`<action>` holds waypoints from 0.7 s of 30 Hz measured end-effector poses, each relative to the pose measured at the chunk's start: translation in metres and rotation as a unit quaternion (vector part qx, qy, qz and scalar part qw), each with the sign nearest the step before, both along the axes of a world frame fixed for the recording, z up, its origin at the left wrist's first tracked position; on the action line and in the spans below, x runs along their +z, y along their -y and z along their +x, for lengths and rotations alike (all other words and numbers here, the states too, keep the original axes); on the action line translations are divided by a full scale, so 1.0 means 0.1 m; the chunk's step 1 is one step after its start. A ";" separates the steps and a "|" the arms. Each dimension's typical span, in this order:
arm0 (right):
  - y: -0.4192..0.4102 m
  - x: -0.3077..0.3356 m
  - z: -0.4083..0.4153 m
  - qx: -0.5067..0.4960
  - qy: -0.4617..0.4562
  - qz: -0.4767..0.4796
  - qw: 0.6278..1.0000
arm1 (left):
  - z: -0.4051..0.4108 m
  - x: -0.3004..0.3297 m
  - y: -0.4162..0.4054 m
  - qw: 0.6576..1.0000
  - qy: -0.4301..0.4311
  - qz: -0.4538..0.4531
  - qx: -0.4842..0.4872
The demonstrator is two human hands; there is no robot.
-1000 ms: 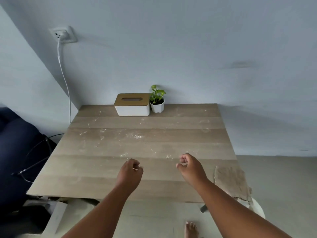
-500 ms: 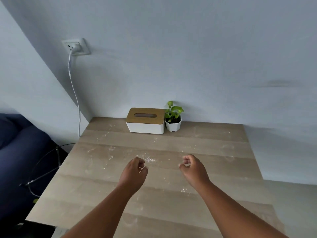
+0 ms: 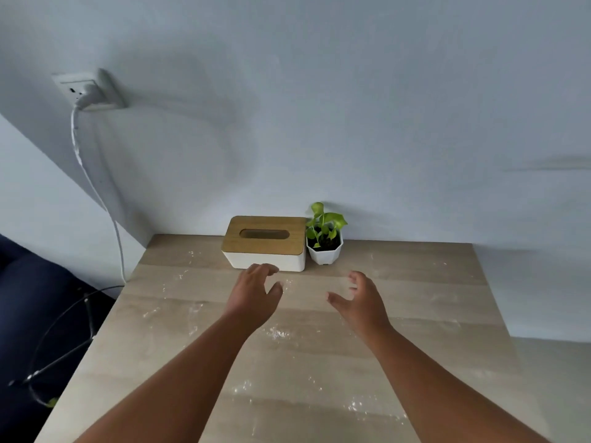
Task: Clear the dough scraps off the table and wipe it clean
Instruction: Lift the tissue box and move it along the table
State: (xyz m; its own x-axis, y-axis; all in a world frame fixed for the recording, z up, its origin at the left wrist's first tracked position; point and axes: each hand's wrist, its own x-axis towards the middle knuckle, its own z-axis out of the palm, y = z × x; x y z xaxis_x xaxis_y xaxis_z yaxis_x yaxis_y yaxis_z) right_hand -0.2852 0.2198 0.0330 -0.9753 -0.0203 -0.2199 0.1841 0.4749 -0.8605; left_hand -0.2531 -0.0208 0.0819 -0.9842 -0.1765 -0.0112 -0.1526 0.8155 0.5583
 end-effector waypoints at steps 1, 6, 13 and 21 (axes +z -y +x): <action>0.02 -0.02 -0.06 -0.007 0.004 0.000 1.000 | -0.11 0.00 0.01 1.000 0.000 -0.008 -0.012; 0.15 -0.16 -0.31 -0.039 0.016 -0.009 0.999 | -0.62 -0.09 0.12 0.997 -0.010 -0.031 -0.071; 0.34 -0.38 -0.79 -0.078 0.030 -0.051 0.995 | -1.29 -0.44 0.30 0.990 0.002 -0.068 -0.123; 0.43 -0.54 -1.12 -0.091 -0.014 -0.097 0.991 | -1.48 -0.73 0.36 0.971 -0.069 -0.170 -0.152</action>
